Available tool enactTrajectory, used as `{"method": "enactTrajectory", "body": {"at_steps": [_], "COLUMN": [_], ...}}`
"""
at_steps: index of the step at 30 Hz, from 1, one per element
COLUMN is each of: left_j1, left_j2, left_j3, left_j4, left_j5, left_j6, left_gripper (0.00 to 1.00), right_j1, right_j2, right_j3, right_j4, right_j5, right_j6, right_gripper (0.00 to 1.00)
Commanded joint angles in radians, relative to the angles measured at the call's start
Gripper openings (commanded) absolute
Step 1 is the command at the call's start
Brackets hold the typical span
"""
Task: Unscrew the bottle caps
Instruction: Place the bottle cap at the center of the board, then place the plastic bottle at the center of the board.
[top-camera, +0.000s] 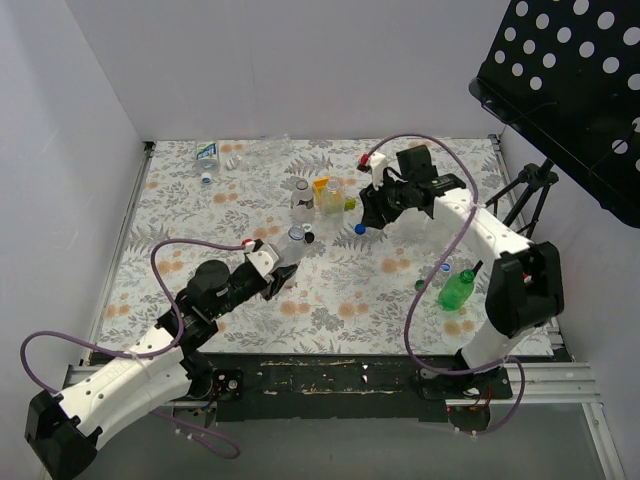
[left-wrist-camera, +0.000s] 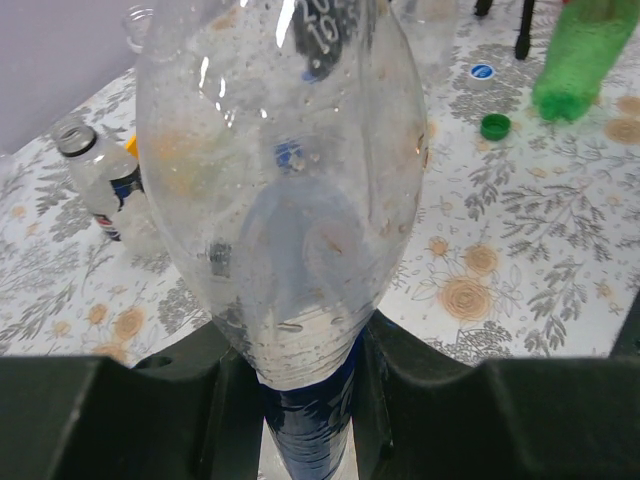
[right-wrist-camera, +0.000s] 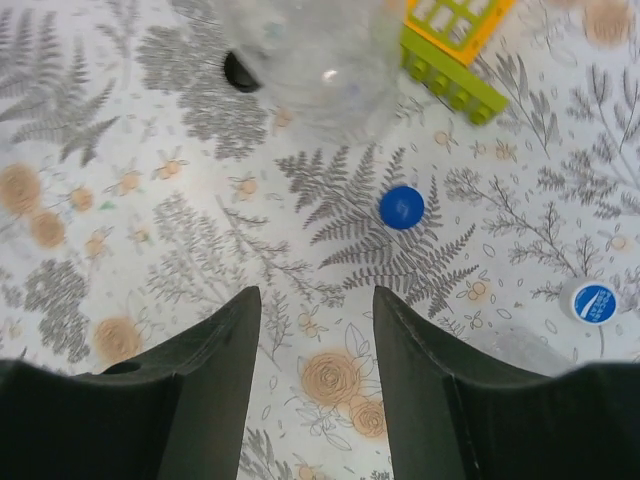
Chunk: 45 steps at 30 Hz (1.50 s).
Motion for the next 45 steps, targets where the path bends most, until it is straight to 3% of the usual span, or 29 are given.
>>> {"method": "enactTrajectory", "body": {"at_steps": [1, 7, 8, 10, 11, 12, 14, 16, 20, 29, 36, 40, 45], "left_j1": [0.007, 0.005, 0.005, 0.004, 0.002, -0.001, -0.012, -0.041, -0.105, -0.127, -0.13, -0.13, -0.13], "left_j2": [-0.005, 0.015, 0.024, 0.044, 0.061, 0.075, 0.116, 0.165, 0.259, 0.38, 0.396, 0.4, 0.399], "left_j3": [0.044, 0.048, 0.048, 0.048, 0.048, 0.053, 0.063, 0.083, 0.111, 0.137, 0.14, 0.14, 0.139], "left_j4": [0.002, 0.01, 0.011, 0.033, 0.046, 0.059, 0.092, 0.117, 0.169, 0.255, 0.258, 0.257, 0.255], "left_j5": [0.157, 0.319, 0.342, 0.383, 0.391, 0.402, 0.414, 0.416, 0.373, 0.342, 0.331, 0.325, 0.308], "left_j6": [0.024, 0.03, 0.027, 0.021, 0.013, 0.01, -0.004, -0.008, -0.01, -0.041, -0.042, -0.047, -0.054], "left_gripper": [0.16, 0.16, 0.16, 0.16, 0.15, 0.15, 0.15, 0.14, 0.14, 0.13, 0.14, 0.14, 0.15], "right_j1": [-0.002, -0.002, -0.002, -0.004, -0.004, -0.004, -0.004, -0.001, 0.024, 0.11, 0.128, 0.13, 0.133], "right_j2": [-0.145, -0.355, -0.394, -0.462, -0.463, -0.437, -0.39, -0.384, -0.362, -0.368, -0.364, -0.35, -0.336], "right_j3": [-0.012, -0.038, -0.044, -0.052, -0.028, 0.024, 0.074, 0.049, 0.08, -0.009, -0.031, -0.017, -0.011], "right_j4": [-0.143, -0.206, -0.199, -0.185, -0.22, -0.319, -0.457, -0.443, -0.415, -0.375, -0.315, -0.274, -0.255], "right_j5": [-0.223, -0.335, -0.366, -0.472, -0.551, -0.632, -0.824, -0.932, -0.92, -0.92, -0.911, -0.949, -0.957], "right_j6": [-0.244, -0.468, -0.507, -0.543, -0.554, -0.61, -0.728, -0.741, -0.709, -0.66, -0.566, -0.494, -0.453], "right_gripper": [0.55, 0.57, 0.61, 0.86, 0.93, 0.94, 0.93, 0.93, 0.92, 0.85, 0.67, 0.66, 0.56]}}
